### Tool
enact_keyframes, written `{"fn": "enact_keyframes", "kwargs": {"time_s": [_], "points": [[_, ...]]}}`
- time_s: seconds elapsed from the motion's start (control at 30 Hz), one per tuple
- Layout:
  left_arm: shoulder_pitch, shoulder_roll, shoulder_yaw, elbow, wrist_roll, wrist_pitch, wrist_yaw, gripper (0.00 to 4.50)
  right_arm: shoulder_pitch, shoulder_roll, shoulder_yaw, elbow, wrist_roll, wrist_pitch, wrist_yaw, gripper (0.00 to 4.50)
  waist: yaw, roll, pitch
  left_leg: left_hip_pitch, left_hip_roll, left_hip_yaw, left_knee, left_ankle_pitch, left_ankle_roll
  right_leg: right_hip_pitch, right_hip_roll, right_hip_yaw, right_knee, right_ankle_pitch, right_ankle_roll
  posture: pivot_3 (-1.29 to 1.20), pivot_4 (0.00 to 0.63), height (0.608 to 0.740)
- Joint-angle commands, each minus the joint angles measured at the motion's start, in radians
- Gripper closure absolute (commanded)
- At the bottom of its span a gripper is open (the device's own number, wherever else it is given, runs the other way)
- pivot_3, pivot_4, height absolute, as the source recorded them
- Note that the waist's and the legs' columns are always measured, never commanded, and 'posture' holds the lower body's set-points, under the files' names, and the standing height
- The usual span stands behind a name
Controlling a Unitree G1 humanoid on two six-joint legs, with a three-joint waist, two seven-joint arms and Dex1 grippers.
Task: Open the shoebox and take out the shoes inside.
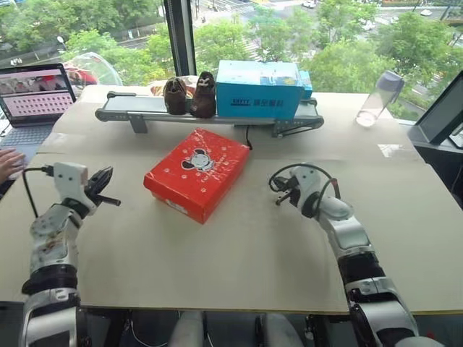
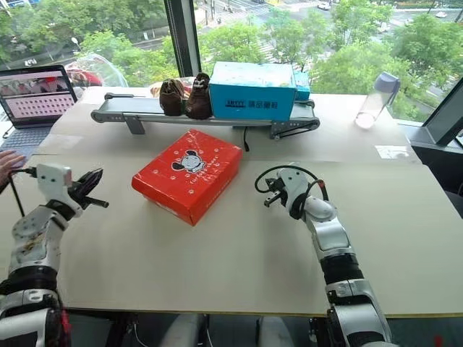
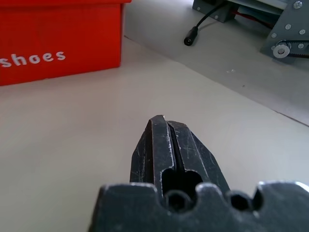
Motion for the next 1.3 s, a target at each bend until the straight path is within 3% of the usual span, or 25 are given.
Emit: {"fn": "enact_keyframes", "kwargs": {"time_s": [0.03,0.23,0.47,0.63,0.77,1.0,1.3], "points": [[-0.093,-0.024,-0.050,0.104,0.043,-0.069,-0.020,4.50,-0.087,0.033,0.034,0.098,-0.028,-0.037,0.009,4.45,-0.006,0.000,0.000,0.000,0.000,0.000,0.000,0.000,0.000,0.000,0.000,0.000,0.000,0.000,0.000,0.00,0.150,0.740],[-0.128,-0.132,-0.148,0.094,0.070,-0.079,-0.102,4.50,-0.205,0.078,0.081,0.333,-0.074,-0.107,0.044,4.45,-0.010,0.000,0.000,0.000,0.000,0.000,0.000,0.000,0.000,0.000,0.001,0.001,0.001,0.000,0.000,0.00,0.150,0.740],[0.029,-0.223,-0.231,-0.296,-0.025,0.167,-0.214,4.50,-0.256,0.073,0.052,0.371,-0.047,-0.113,0.089,4.45,-0.008,0.000,0.000,0.000,0.000,0.000,0.001,0.000,0.000,0.000,0.001,0.001,0.002,0.001,0.000,0.00,0.150,0.740],[0.147,-0.254,-0.301,-0.541,-0.057,0.327,-0.207,4.50,-0.179,0.030,0.072,0.177,-0.027,0.011,0.186,4.45,-0.002,0.000,0.001,0.000,0.000,0.000,0.001,0.000,0.000,0.000,0.001,0.002,0.002,0.001,0.000,0.00,0.150,0.740],[0.196,-0.271,-0.359,-0.634,-0.054,0.411,-0.208,4.50,-0.041,-0.063,0.109,-0.152,0.017,0.233,0.298,4.45,0.002,0.001,0.001,-0.001,0.000,0.000,0.003,0.000,0.000,0.001,0.001,0.002,0.002,0.001,0.000,0.00,0.150,0.740],[0.276,-0.240,-0.402,-0.821,-0.098,0.573,-0.243,4.50,0.152,-0.195,0.130,-0.557,0.086,0.534,0.378,4.45,0.001,0.001,0.000,0.000,0.001,0.000,0.005,0.000,0.000,0.002,0.001,0.002,0.002,0.000,0.002,0.00,0.150,0.740],[0.314,-0.120,-0.309,-0.935,-0.132,0.661,-0.226,4.50,0.180,-0.221,0.073,-0.470,0.039,0.481,0.303,4.45,-0.002,0.000,0.000,0.000,0.002,0.000,0.007,0.000,0.000,0.002,0.002,0.002,0.001,-0.003,0.007,0.00,0.150,0.740]]}}
